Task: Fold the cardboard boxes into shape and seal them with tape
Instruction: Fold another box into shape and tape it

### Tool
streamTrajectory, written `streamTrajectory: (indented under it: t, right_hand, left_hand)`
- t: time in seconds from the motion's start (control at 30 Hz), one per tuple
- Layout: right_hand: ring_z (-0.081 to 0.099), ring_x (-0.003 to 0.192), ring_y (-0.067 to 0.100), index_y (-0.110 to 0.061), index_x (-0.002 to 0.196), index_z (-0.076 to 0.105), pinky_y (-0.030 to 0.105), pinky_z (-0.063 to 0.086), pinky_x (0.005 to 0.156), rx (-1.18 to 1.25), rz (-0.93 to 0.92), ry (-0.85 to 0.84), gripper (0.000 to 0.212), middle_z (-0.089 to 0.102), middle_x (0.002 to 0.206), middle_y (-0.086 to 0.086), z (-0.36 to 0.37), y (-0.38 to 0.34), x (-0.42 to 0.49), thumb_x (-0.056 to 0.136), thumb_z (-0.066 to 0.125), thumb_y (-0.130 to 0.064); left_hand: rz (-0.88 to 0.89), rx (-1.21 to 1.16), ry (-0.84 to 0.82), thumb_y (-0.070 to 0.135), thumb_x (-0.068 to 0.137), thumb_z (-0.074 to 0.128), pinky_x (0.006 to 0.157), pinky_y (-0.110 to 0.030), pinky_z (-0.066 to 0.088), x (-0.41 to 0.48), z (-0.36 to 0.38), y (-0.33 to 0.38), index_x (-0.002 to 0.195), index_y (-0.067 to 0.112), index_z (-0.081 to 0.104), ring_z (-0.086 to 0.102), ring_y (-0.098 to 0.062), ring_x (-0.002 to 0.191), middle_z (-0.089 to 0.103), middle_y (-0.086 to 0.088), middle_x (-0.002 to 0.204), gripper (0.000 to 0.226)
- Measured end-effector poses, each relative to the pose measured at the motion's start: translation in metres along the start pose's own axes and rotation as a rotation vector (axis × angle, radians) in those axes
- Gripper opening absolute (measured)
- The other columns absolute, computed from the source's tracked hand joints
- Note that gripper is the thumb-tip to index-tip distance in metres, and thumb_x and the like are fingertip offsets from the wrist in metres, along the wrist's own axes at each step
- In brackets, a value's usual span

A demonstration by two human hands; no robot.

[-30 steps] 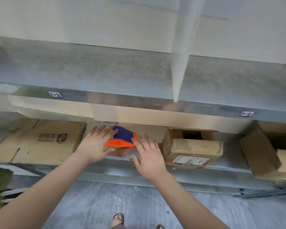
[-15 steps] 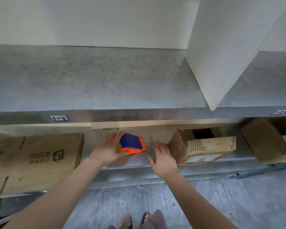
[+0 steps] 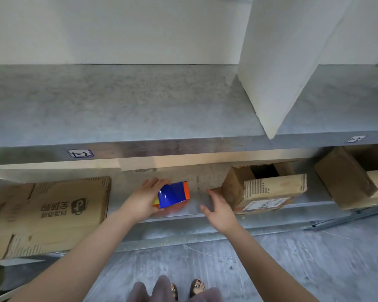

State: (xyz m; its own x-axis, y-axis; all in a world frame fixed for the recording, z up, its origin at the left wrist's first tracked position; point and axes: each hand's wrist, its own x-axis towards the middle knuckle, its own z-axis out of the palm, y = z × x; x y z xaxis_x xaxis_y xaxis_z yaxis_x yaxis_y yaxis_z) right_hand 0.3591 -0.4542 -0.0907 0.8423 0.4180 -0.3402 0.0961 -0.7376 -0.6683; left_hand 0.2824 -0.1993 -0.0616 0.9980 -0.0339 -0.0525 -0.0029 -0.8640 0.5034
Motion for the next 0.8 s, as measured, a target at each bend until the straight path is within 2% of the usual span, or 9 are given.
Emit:
streamTrajectory:
  t: [0.17,0.3,0.47,0.57,0.7,0.8]
  right_hand:
    - [0.034,0.140,0.020,-0.021,0.151,0.029,0.028,0.029,0.111,-0.036,-0.033,0.008,0.061,0.035,0.154,0.003,-0.008,-0.001,-0.007,0.097,0.054,-0.034]
    - [0.032,0.142,0.020,-0.021,0.152,0.028,0.030,0.028,0.113,-0.112,-0.075,-0.008,0.062,0.033,0.155,0.002,-0.013,0.004,-0.009,0.097,0.053,-0.037]
    - [0.030,0.143,0.021,-0.023,0.153,0.025,0.033,0.028,0.116,-0.178,-0.109,-0.021,0.067,0.030,0.157,0.001,-0.010,0.013,-0.008,0.096,0.052,-0.043]
    - [0.027,0.144,0.019,-0.023,0.153,0.023,0.032,0.028,0.115,-0.159,-0.115,-0.040,0.068,0.028,0.158,0.002,-0.010,0.007,-0.004,0.096,0.054,-0.042]
    - [0.028,0.144,0.018,-0.027,0.154,0.017,0.026,0.027,0.112,-0.037,-0.122,-0.069,0.084,0.027,0.158,0.000,-0.013,-0.010,-0.001,0.088,0.068,-0.029]
    - [0.029,0.143,0.015,-0.032,0.152,0.021,0.019,0.024,0.110,0.051,-0.165,-0.127,0.091,0.029,0.156,0.000,-0.015,-0.023,0.001,0.081,0.075,-0.017]
  left_hand:
    - [0.009,0.071,-0.002,0.014,0.072,0.075,0.076,-0.030,0.046,0.000,-0.003,0.010,0.133,0.023,0.047,0.046,-0.020,0.107,0.051,0.001,0.119,0.067]
    - [0.000,0.033,-0.011,0.014,0.071,0.076,0.080,-0.032,0.048,-0.002,-0.005,0.010,0.131,0.025,0.047,0.047,-0.020,0.106,0.051,0.003,0.118,0.067]
    - [0.018,-0.051,0.011,0.012,0.071,0.076,0.085,-0.026,0.040,-0.006,-0.021,0.009,0.129,0.025,0.048,0.043,-0.015,0.113,0.048,0.007,0.123,0.066]
    - [0.082,-0.047,-0.027,0.014,0.071,0.077,0.090,-0.024,0.038,-0.009,-0.041,0.007,0.127,0.032,0.047,0.043,-0.009,0.111,0.048,0.010,0.121,0.067]
    - [0.133,-0.030,-0.077,0.014,0.072,0.075,0.091,-0.021,0.040,-0.018,-0.063,0.014,0.122,0.045,0.045,0.043,-0.003,0.110,0.047,0.018,0.117,0.066]
    - [0.207,-0.042,-0.062,0.017,0.075,0.077,0.094,-0.018,0.039,-0.025,-0.079,0.026,0.123,0.041,0.049,0.044,-0.002,0.113,0.048,0.021,0.118,0.061]
